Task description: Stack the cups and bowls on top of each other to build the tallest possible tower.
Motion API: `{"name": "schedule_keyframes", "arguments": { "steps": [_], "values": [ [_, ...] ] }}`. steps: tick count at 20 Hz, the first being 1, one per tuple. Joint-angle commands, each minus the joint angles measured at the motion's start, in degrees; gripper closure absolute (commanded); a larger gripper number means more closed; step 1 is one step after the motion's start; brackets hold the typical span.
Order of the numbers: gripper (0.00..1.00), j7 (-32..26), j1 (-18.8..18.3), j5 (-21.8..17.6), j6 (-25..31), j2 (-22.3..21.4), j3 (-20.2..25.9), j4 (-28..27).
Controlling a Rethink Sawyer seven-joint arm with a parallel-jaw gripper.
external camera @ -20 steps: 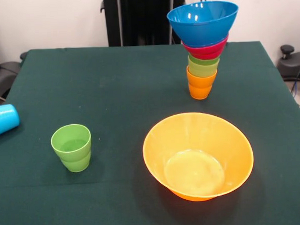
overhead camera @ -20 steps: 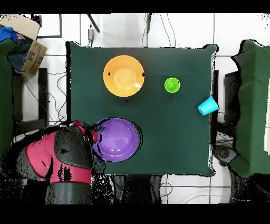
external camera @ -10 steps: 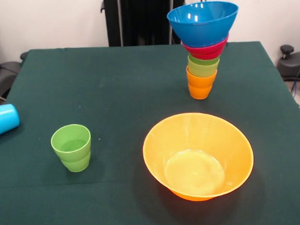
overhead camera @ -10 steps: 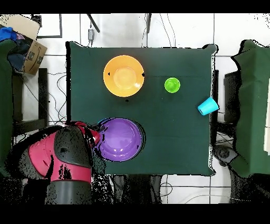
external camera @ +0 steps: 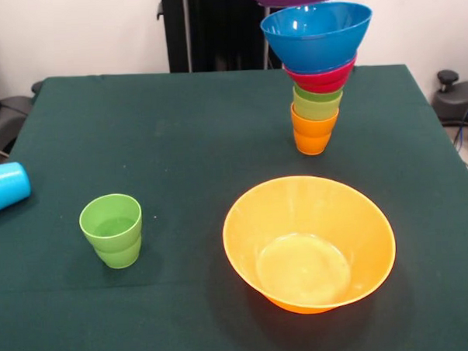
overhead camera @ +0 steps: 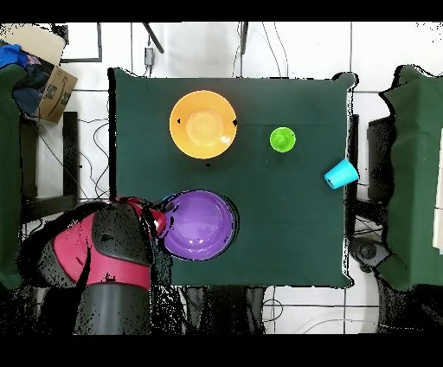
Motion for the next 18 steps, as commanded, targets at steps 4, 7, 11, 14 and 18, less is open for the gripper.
{"name": "schedule_keyframes", "arguments": {
  "steps": [4,7,11,14,18],
  "values": [
    [1.00,-5.9,-0.3,-4.5,-3.3,3.7,4.3,4.2],
    [1.00,-5.5,0.0,-4.6,-3.3,4.2,4.0,3.7],
    [1.00,-4.9,0.3,-4.7,-3.1,4.8,3.8,3.2],
    [1.00,-4.5,0.6,-4.8,-3.1,5.2,3.7,2.9],
    [1.00,-4.0,0.8,-5.0,-3.1,5.7,3.5,2.5]
  ]
}}
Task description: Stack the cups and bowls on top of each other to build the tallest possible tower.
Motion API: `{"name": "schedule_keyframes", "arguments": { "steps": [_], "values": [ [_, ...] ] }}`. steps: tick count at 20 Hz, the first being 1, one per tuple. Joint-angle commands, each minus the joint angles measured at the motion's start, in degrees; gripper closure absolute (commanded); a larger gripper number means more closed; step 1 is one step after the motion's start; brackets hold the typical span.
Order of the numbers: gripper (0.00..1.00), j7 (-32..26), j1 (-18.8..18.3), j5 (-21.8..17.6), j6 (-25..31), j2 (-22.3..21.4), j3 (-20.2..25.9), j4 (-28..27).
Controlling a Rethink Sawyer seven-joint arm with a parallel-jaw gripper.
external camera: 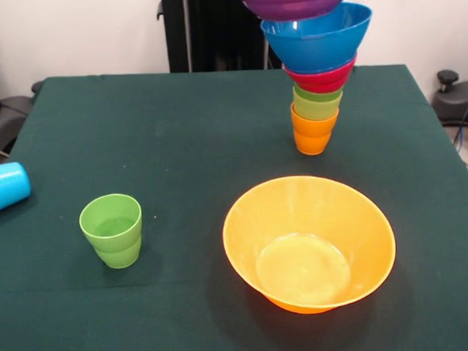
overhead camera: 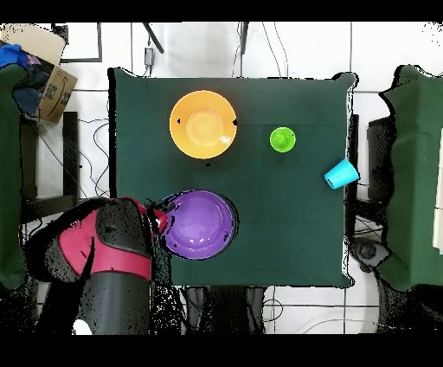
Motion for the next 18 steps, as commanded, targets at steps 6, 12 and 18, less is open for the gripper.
{"name": "schedule_keyframes", "arguments": {
  "steps": [6,12,18],
  "values": [
    [1.00,-3.7,0.9,-5.0,-1.8,4.0,3.3,1.8],
    [1.00,-3.3,1.3,-4.9,-1.6,4.6,3.1,1.2],
    [1.00,-2.6,1.9,-4.9,-1.8,5.2,2.9,0.9]
  ]
}}
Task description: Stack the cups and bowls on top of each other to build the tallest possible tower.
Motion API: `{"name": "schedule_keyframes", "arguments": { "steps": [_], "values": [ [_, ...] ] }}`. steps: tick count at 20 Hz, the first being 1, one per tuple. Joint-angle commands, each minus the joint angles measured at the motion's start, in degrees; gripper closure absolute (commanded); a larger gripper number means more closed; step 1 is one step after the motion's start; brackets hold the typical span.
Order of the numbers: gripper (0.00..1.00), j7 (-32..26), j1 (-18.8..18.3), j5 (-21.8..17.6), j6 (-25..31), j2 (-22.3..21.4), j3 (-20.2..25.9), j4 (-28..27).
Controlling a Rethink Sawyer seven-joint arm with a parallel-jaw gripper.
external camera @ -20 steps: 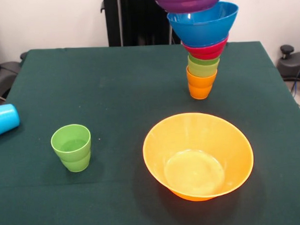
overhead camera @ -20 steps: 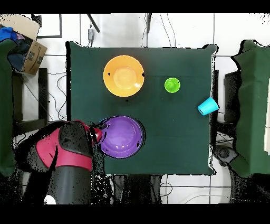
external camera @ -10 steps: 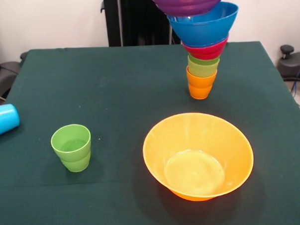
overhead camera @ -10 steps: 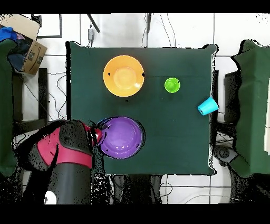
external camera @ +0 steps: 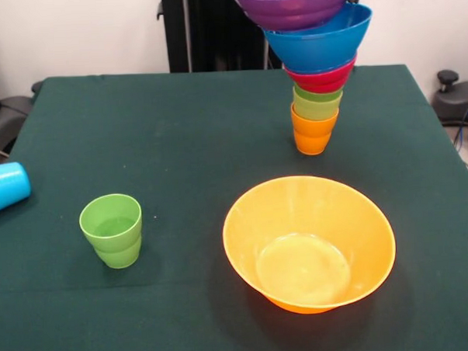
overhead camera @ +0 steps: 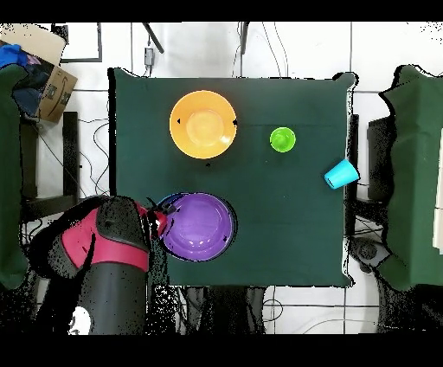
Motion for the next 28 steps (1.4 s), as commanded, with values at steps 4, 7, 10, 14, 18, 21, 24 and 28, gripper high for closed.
{"name": "schedule_keyframes", "arguments": {
  "steps": [4,7,10,14,18,21,24,28],
  "values": [
    [1.00,-2.5,1.5,-4.7,-1.0,2.8,2.7,0.4],
    [1.00,-2.4,1.7,-4.7,-0.8,3.0,2.5,0.2],
    [1.00,-2.0,2.0,-4.7,-0.9,3.2,2.3,0.1],
    [1.00,-2.0,2.2,-4.5,-0.5,3.3,2.3,-0.2],
    [1.00,-1.3,2.5,-4.5,-0.8,3.8,2.2,-0.5],
    [1.00,-1.2,2.5,-4.4,-1.4,4.0,2.4,-0.5],
    [1.00,-0.8,2.7,-4.4,-1.5,4.4,2.5,-0.8],
    [1.00,0.0,3.1,-4.4,-1.6,5.2,2.3,-1.5]
  ]
}}
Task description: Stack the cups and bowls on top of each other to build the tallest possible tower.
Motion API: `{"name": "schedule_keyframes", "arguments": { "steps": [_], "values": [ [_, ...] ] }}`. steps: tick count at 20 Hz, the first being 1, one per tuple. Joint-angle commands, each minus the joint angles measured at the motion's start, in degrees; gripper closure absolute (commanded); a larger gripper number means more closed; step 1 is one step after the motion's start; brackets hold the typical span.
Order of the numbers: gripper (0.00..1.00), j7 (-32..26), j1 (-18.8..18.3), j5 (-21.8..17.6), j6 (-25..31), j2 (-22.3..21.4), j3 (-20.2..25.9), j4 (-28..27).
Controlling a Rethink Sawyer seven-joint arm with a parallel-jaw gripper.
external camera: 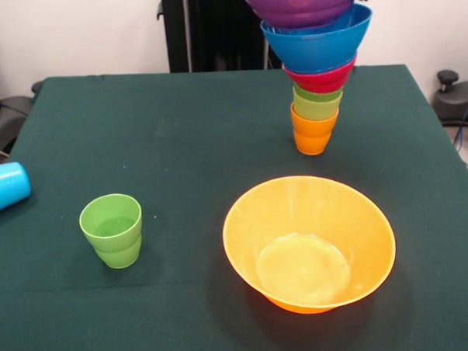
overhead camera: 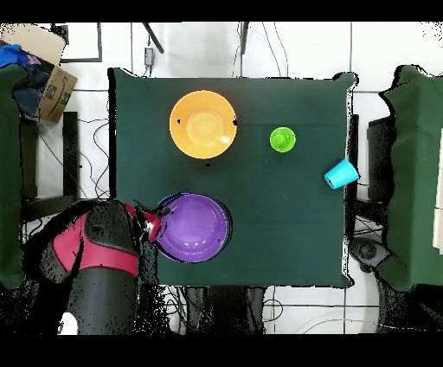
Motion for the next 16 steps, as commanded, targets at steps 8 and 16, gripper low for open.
{"name": "schedule_keyframes", "arguments": {
  "steps": [8,16],
  "values": [
    [1.00,0.2,1.8,-4.4,-2.2,5.7,1.9,-1.7],
    [1.00,0.2,2.4,-4.2,-3.1,6.3,1.2,-1.6]
  ]
}}
